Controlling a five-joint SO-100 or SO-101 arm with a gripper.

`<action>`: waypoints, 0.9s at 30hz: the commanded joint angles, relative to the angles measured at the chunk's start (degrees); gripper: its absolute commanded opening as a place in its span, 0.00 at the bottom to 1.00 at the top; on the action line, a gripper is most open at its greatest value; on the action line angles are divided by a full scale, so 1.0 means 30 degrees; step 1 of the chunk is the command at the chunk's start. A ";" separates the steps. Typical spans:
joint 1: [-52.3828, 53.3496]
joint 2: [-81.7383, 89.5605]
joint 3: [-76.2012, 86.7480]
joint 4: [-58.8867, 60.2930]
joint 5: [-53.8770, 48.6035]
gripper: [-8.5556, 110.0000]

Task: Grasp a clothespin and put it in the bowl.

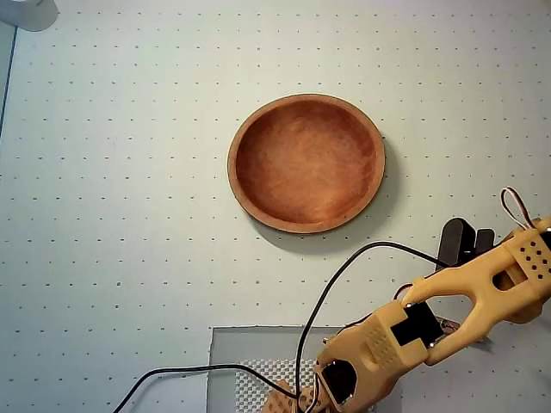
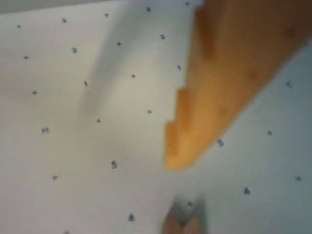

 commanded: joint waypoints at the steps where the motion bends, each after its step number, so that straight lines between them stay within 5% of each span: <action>1: 0.0762 0.0322 -0.1260 0.0410 -0.0264 0.28; 27: 0.2285 0.2314 0.4189 0.0674 -0.3984 0.28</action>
